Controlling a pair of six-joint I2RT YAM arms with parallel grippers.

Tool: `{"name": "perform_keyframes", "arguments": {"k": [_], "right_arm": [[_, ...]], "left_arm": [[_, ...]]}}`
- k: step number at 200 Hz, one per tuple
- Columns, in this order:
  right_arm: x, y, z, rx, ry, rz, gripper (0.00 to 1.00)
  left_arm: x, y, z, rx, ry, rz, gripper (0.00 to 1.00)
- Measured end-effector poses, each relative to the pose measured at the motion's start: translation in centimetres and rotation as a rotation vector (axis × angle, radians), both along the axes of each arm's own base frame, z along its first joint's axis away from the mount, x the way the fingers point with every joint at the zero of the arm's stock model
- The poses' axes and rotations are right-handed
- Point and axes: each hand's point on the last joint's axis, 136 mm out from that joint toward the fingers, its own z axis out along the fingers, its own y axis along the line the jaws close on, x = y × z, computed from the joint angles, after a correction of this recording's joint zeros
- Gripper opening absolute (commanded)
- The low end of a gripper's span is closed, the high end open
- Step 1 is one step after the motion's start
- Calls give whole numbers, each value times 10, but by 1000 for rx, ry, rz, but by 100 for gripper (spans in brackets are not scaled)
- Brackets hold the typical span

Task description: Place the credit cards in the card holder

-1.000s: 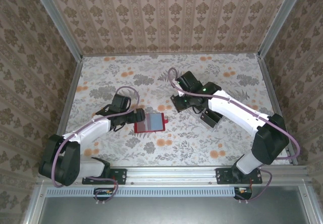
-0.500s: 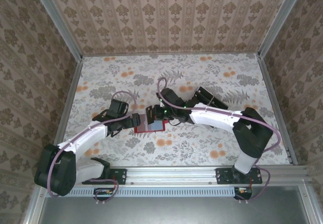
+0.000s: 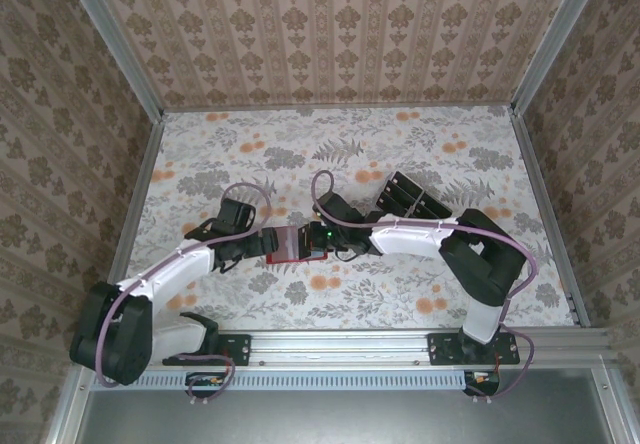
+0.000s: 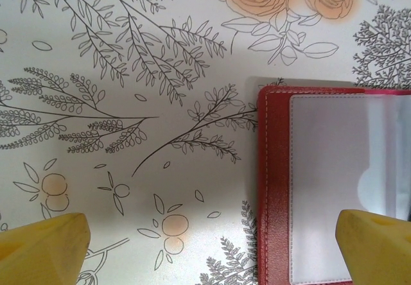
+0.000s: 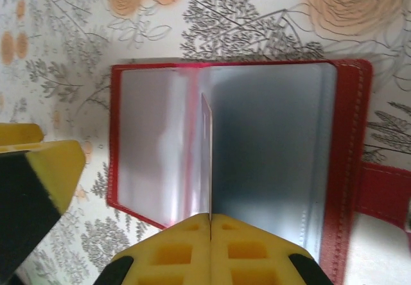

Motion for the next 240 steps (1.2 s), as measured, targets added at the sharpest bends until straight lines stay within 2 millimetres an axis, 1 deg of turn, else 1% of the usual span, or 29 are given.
{"name": "perform_keyframes", "arguments": {"k": [29,55,91,122,154,192,240], "right_arm": [[2,-8,-6,-6,4,-15,0],[5,-9,-6,-1,0,-21,0],[5,-8,-5,1,-1,-21,0],[6,-8,-7,2,-2,-22,0],[9,-7,-8,6,-5,-25,0],[10,-7,-7,13,-9,-28,0],[11,-11,-12,22,-9,-40,0]], "left_arm": [[-1,-1,-4,6,14,-8,100],[-1,-3,-8,16,29,-24,100],[2,-19,-7,21,22,-85,100],[7,-25,-9,35,26,-104,100],[6,-23,-15,73,46,-113,100],[3,-15,-26,139,101,-104,100],[4,-7,-25,175,111,-77,100]]}}
